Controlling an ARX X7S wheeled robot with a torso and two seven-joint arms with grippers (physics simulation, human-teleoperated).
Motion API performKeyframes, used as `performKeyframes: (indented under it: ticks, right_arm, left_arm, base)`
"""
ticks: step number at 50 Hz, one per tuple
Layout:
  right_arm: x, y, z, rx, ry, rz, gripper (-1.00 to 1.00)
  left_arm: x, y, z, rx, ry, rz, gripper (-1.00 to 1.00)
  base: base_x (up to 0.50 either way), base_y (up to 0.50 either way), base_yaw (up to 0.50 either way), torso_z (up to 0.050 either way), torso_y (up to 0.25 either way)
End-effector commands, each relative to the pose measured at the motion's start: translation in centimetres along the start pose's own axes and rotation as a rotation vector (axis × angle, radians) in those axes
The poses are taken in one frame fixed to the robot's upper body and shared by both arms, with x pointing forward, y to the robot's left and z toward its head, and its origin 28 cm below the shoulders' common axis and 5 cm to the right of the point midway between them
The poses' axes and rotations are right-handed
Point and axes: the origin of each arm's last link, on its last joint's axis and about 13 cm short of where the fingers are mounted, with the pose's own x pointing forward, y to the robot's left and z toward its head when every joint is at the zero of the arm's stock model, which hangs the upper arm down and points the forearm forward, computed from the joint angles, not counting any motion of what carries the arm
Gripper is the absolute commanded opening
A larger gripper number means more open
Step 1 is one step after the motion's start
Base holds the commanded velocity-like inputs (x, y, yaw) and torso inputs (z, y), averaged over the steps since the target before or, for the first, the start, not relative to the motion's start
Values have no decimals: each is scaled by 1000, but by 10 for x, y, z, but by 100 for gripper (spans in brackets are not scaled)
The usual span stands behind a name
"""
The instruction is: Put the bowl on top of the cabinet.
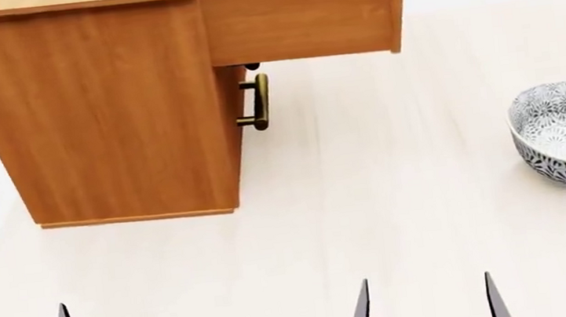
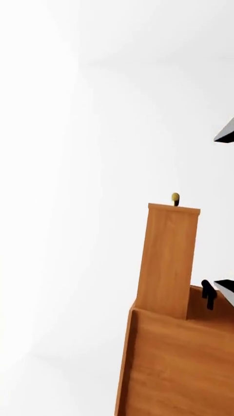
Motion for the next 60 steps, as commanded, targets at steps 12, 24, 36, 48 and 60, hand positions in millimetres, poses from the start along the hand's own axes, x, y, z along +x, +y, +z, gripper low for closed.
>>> performKeyframes:
  ticks: [12, 24, 36, 48, 60]
  right_arm:
    - [1, 1, -3, -13, 19, 1, 100]
    - [0, 1, -3, -4, 29, 6, 100]
    - [-1, 1, -3, -1, 29, 8, 100]
    - [1, 2, -8, -55, 101, 45, 100]
    - [-2, -15, -26, -296, 560, 223, 100]
  left_arm:
    - [1, 1, -1, -5, -6, 1, 100]
    - [0, 1, -1, -4, -3, -1, 100]
    - [0, 0, -1, -2, -1, -4, 100]
    - [0, 1, -2, -2, 6, -2, 100]
    - [0, 1, -2, -5, 16, 1, 100]
  base:
    - [500, 0, 0, 0, 0]
    - [482, 0, 0, 0, 0]
    - [187, 0, 0, 0, 0]
    - [45, 0, 0, 0, 0]
    - [0, 0, 0, 0, 0]
